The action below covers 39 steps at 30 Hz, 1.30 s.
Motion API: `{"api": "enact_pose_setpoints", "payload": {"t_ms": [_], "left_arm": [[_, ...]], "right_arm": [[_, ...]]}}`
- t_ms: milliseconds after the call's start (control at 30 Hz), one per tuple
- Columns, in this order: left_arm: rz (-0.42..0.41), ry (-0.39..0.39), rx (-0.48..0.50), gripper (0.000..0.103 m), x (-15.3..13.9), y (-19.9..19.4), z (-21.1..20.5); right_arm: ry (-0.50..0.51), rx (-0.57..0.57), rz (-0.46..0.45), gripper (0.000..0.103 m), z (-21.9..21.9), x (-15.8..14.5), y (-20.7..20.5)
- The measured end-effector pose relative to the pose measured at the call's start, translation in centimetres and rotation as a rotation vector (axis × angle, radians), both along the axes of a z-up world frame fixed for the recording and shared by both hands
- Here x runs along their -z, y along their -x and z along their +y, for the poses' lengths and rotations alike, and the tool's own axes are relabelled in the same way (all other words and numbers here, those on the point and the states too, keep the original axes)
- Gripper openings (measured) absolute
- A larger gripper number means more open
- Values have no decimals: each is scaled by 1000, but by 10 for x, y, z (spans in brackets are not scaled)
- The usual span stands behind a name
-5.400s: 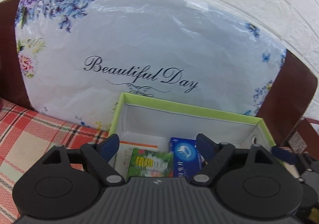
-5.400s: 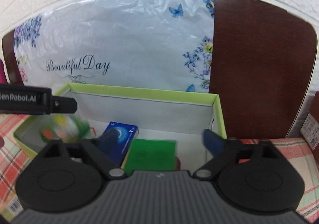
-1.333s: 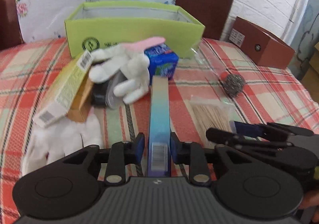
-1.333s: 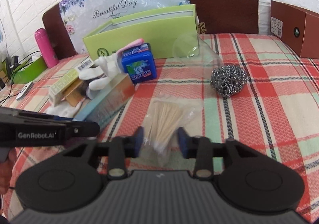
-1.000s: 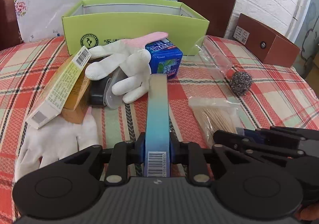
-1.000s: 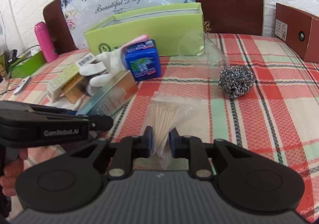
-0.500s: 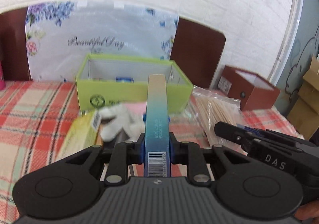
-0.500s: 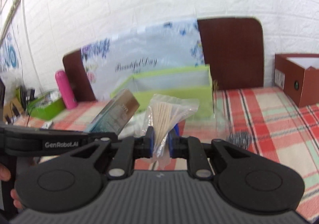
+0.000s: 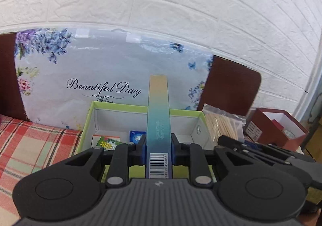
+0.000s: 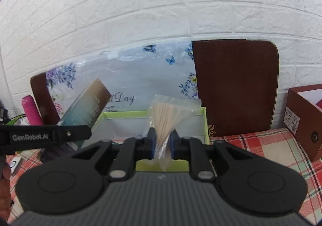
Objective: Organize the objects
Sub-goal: 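Carry blue gradient long box into lime-green box with left tool while right carries toothpick bag there, then open both tools and withdraw them from the lime-green box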
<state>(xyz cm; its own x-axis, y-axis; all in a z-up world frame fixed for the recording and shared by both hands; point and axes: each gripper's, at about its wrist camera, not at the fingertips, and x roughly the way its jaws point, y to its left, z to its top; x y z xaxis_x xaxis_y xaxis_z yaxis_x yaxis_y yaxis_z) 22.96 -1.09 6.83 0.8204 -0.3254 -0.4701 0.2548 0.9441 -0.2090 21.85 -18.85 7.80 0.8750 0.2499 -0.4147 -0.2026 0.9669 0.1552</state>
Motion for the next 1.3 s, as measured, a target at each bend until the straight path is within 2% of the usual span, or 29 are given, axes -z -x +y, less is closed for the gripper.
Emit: {"api": "enact_pose_setpoints", "payload": {"t_ms": [233,333,367,400,433,500,533,633,767,900,1033,1133,1300], "left_arm": [[40,-20,3,22,21,-59,-16],[25,-50,-16,23,30,-75,-21],[10,-62,-33,29,33,-77,-21],[17,-82,-53,61,37,-79,-21],[20,-94,-79,83,39,-81,-20],[-15,-91,-108,84,43,-77,-14],[-10,-82,-103,84,44,-77,-11],[7,-71,-97,84,44,-72,-6],[-27,-107,-93,84,34,-55,-6],[-50,-92,-86,84,18,-32,-4],[-49,-76,-86,84,0,-3,-2],[-18,-105,-85,84,-10,22,-5],[-22,-142,-38,84,-10,81,-3]], "right_arm": [[41,11,66,14,2,32,-66],[69,1,73,17,5,42,-80],[89,-11,69,23,7,46,-83],[120,-15,65,47,10,49,-85],[165,-2,43,73,13,51,-84],[220,24,-19,84,17,55,-78],[240,23,-30,86,20,57,-76],[239,18,-6,90,23,60,-75],[241,15,0,93,25,54,-65],[225,26,-6,99,23,37,-48],[216,22,-20,103,19,18,-20],[235,9,-26,103,14,4,10],[225,-23,-7,103,-1,-13,69]]}}
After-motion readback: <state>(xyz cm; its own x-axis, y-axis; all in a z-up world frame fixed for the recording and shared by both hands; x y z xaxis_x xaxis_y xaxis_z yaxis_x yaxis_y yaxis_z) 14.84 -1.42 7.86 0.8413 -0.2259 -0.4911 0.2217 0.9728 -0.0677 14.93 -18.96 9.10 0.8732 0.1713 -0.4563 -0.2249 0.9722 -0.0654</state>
